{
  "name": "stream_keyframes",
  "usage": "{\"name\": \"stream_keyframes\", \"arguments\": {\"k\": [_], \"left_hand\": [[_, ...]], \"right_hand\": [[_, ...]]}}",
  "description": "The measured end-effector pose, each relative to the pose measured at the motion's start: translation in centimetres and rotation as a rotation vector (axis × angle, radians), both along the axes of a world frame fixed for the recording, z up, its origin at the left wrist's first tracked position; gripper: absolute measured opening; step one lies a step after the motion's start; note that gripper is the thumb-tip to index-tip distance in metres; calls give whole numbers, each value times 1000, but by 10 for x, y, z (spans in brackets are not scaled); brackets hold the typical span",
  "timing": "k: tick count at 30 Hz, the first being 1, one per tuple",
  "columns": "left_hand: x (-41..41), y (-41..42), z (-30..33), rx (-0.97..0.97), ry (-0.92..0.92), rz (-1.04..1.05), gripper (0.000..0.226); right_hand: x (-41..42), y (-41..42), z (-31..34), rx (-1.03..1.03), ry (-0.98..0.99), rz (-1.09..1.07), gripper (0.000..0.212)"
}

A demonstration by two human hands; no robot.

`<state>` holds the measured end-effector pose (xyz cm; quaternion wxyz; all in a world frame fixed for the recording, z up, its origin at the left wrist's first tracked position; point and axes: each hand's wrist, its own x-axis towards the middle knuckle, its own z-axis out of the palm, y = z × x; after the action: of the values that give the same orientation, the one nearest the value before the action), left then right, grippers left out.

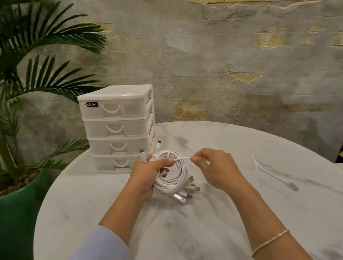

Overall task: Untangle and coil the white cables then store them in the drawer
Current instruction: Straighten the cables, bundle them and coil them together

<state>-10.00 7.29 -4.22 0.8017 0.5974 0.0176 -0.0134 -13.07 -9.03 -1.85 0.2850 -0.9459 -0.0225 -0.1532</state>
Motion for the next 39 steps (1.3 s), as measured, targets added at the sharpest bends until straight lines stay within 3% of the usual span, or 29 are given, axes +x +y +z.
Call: {"name": "stream_keyframes", "arguments": {"k": [5,8,11,14,17,18,22,25,29,33,36,39], "left_hand": [[-7,-2,1,-107,64,-244,14],[-7,-2,-3,-186,32,-351,28],[-10,0,-2,-173,-21,-427,21],[-6,5,-4,-110,-52,-439,25],[-6,5,-4,-65,-66,-496,70],[-7,4,-3,-73,-72,-517,75],[-9,2,-1,-140,-92,-516,50],[-8,-2,-1,-123,-92,-418,45],[-10,-11,-1,-156,-50,-283,51],[-7,-15,-2,-141,-58,-112,22],[-6,-16,0,-216,-69,3,24],[-5,-16,-2,-289,-46,-15,24]], "right_hand": [[-2,-13,3,440,-30,-14,15],[-1,-15,-4,625,123,33,10],[-3,-7,-6,644,284,118,8],[-6,-5,1,719,318,134,10],[-6,-7,2,671,387,106,12],[-6,-8,1,652,409,88,13],[-3,-7,-4,687,444,55,31],[-2,-1,-2,743,382,-20,30],[-2,2,3,714,211,-110,18],[-10,3,15,570,-148,-109,11],[-17,23,16,302,-98,35,12],[-15,45,3,23,25,-25,24]]}}
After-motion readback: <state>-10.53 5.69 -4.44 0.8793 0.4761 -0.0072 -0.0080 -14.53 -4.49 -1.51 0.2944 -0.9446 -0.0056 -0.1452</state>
